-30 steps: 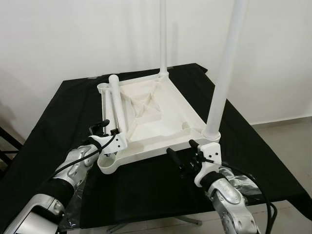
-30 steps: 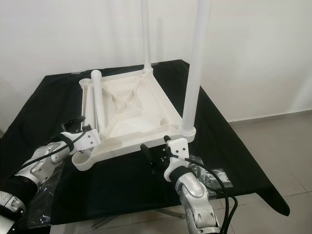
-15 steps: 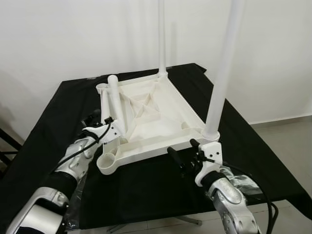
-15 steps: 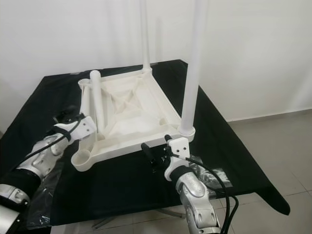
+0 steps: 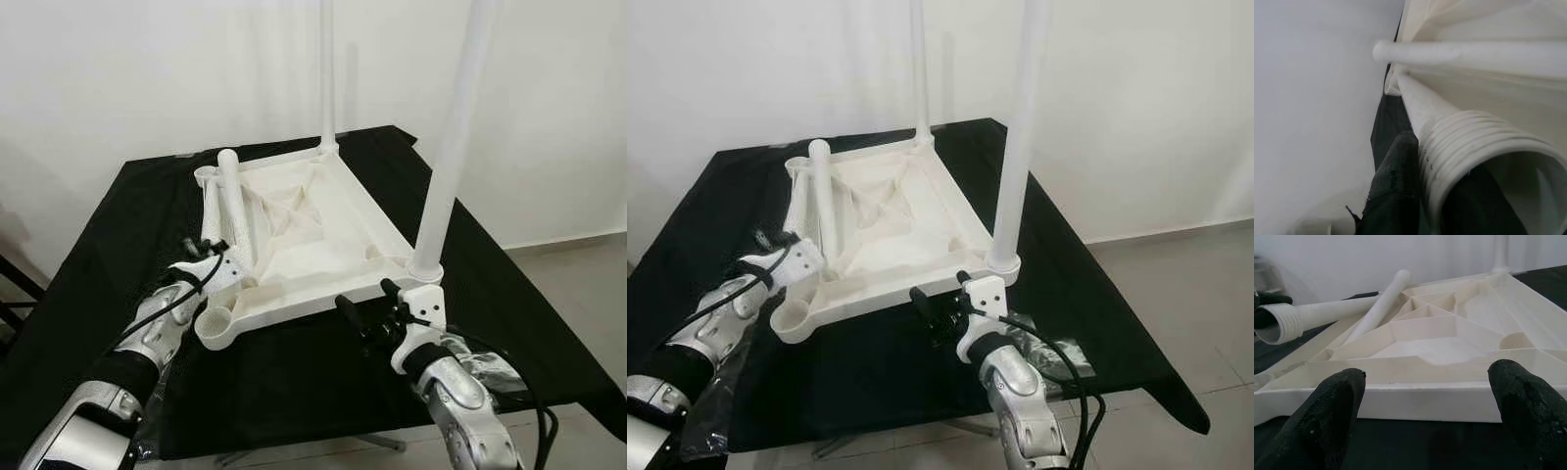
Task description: Building children table
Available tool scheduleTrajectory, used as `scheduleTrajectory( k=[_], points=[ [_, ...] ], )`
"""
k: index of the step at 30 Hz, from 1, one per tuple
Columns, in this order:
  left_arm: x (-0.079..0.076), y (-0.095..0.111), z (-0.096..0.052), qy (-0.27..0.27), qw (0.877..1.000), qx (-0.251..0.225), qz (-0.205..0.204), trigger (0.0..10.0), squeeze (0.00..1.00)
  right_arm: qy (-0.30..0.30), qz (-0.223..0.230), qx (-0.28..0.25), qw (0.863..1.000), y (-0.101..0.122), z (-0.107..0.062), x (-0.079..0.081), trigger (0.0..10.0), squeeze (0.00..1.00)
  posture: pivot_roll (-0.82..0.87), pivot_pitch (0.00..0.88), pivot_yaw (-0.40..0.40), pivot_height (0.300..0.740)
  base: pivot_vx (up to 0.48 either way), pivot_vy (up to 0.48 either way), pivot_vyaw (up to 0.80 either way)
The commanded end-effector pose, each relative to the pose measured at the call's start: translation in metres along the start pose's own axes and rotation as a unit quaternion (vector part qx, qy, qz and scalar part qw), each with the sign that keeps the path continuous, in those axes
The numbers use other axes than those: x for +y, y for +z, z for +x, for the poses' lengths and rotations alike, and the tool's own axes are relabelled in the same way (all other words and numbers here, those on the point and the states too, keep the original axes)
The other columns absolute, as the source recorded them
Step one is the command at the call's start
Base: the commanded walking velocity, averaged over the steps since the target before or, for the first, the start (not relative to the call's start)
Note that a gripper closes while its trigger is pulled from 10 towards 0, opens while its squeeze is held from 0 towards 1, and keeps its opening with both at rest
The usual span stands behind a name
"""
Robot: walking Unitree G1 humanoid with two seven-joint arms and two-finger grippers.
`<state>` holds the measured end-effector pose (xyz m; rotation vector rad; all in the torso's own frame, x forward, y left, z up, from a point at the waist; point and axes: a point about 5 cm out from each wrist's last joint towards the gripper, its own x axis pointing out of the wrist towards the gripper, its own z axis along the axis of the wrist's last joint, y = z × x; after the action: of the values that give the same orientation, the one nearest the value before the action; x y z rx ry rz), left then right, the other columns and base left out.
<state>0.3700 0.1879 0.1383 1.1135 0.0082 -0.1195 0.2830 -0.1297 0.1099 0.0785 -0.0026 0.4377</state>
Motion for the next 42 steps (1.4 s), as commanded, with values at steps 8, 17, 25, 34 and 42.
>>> scheduleTrajectory(
  k=[8,17,25,34,42],
  points=[
    [0.004,-0.007,-0.001,0.021,0.999,0.015,-0.027,0.0,0.0,0.005,0.003,0.005,1.0,-0.001,0.0,0.002,10.0,0.0,-0.07,0.0,0.081,0.74,0.0,0.0,0.0],
    [0.04,-0.008,-0.007,0.087,0.988,-0.016,-0.13,0.0,0.0,0.013,-0.012,-0.005,1.0,0.004,0.001,0.001,10.0,0.0,-0.06,0.0,0.055,0.74,0.0,0.0,0.0],
    [0.098,0.009,-0.019,0.166,0.923,-0.125,-0.325,0.0,0.0,0.033,0.018,-0.044,0.998,0.027,0.004,0.001,10.0,0.0,-0.05,0.0,0.038,0.74,0.0,0.0,0.0],
    [0.149,0.022,-0.045,0.186,0.783,-0.278,-0.524,0.0,0.0,0.079,0.135,-0.121,0.98,0.067,0.009,-0.001,10.0,0.0,-0.05,0.0,0.027,0.74,0.0,0.0,0.0],
    [0.154,0.031,-0.067,0.097,0.606,-0.415,-0.671,0.0,0.0,0.179,0.243,-0.183,0.936,0.099,0.006,0.01,10.0,0.0,-0.05,0.0,0.017,0.74,0.0,0.0,0.0]
  ],
)
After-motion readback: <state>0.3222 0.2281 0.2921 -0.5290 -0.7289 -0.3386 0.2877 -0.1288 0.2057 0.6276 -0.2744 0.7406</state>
